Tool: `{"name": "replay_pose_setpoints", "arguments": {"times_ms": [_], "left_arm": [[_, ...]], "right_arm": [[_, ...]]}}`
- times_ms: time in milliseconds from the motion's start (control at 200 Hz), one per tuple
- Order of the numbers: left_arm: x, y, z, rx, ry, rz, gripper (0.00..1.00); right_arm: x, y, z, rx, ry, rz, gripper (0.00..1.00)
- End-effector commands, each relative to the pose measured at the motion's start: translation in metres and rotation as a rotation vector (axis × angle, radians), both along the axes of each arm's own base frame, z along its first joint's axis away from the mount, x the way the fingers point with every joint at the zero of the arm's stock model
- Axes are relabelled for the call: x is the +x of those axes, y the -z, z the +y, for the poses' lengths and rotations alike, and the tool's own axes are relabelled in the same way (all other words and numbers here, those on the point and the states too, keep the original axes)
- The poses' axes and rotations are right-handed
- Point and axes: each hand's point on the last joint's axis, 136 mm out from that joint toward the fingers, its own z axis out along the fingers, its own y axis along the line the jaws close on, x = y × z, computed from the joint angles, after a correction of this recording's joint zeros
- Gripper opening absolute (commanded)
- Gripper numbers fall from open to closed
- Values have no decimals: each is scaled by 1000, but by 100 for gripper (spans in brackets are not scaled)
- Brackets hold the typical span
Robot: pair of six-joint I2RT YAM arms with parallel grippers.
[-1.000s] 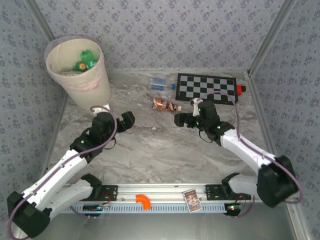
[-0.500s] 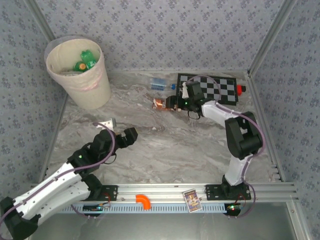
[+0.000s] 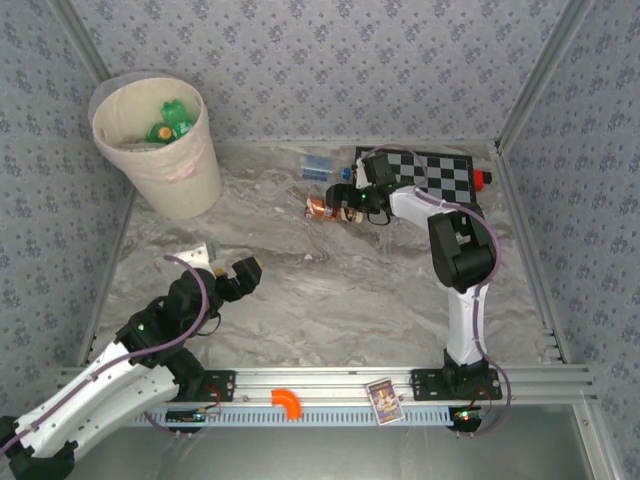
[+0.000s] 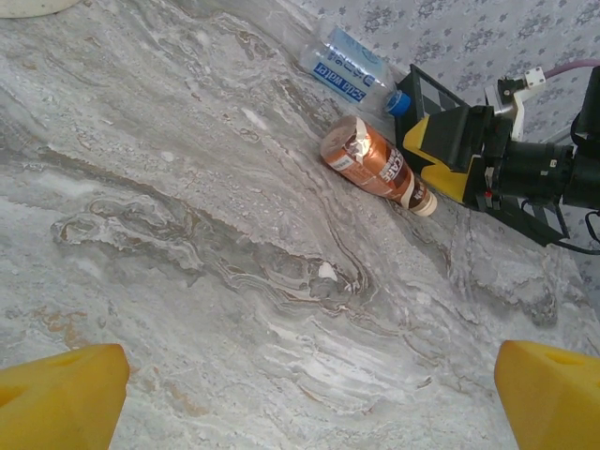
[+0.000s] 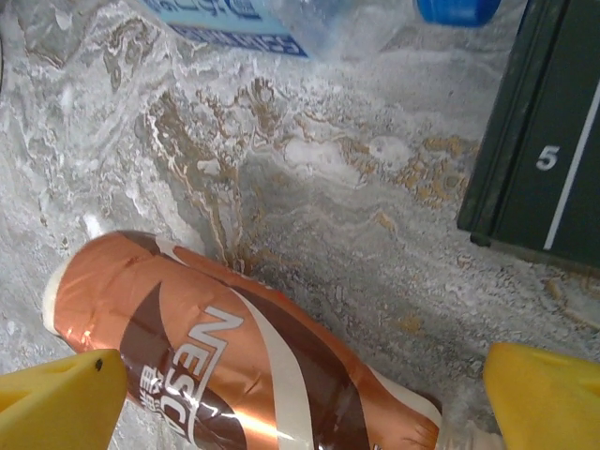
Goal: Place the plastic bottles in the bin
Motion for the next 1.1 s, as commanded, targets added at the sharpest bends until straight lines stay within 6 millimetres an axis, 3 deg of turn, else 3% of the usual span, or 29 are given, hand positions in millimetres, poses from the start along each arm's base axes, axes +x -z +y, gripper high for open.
{"name": "replay_pose_setpoints", "arguments": {"times_ms": [0, 410, 560, 1094], "left_arm": [[0, 4, 4, 15, -18, 3, 100], [-1, 10, 3, -1, -22, 17, 100], [0, 8, 2, -7, -22, 14, 100], [-2, -3, 5, -13, -16, -9, 100]], "right_arm": [[-15, 6, 7, 9, -53, 25, 99], [-61, 7, 20, 3, -139, 2, 100], [-74, 19, 27, -69, -183, -1, 98], [-66, 54, 33, -279, -183, -18, 69]]}}
